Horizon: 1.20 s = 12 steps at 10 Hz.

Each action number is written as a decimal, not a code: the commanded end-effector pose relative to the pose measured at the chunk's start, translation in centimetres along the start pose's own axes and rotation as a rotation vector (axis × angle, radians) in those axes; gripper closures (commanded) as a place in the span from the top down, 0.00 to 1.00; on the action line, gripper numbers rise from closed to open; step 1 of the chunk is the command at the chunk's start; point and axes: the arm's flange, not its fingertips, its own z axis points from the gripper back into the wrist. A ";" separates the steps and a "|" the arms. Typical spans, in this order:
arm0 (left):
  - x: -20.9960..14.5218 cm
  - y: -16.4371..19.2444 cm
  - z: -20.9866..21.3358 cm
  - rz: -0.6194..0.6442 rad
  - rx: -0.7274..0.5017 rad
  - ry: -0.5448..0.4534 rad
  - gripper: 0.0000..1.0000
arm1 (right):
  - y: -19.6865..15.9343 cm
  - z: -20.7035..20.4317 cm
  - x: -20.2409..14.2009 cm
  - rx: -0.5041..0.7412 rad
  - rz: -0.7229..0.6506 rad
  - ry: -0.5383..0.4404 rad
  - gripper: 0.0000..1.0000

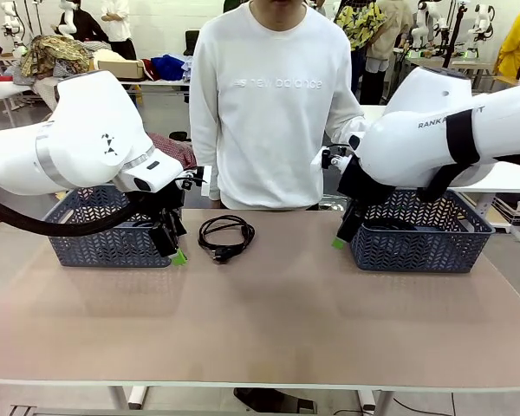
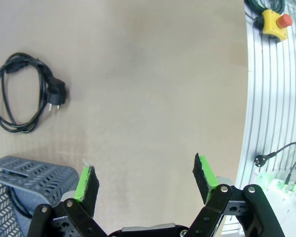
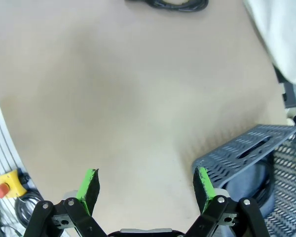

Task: Organize the cables according to human instructions.
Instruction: Pick up a bundle of cables and place it in the basket indicated by the human.

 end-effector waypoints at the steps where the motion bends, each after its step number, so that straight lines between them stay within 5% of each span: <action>1: -0.2 0.0 0.2 0.001 0.001 0.005 1.00 | -3.0 0.4 2.1 -0.015 0.193 0.004 1.00; 6: -0.2 0.0 0.2 0.001 0.001 0.005 1.00 | -6.0 -1.0 8.6 0.034 0.758 -0.050 1.00; 12: -0.2 0.0 0.2 0.001 0.001 0.005 1.00 | -5.6 -5.1 14.8 0.159 0.964 0.039 1.00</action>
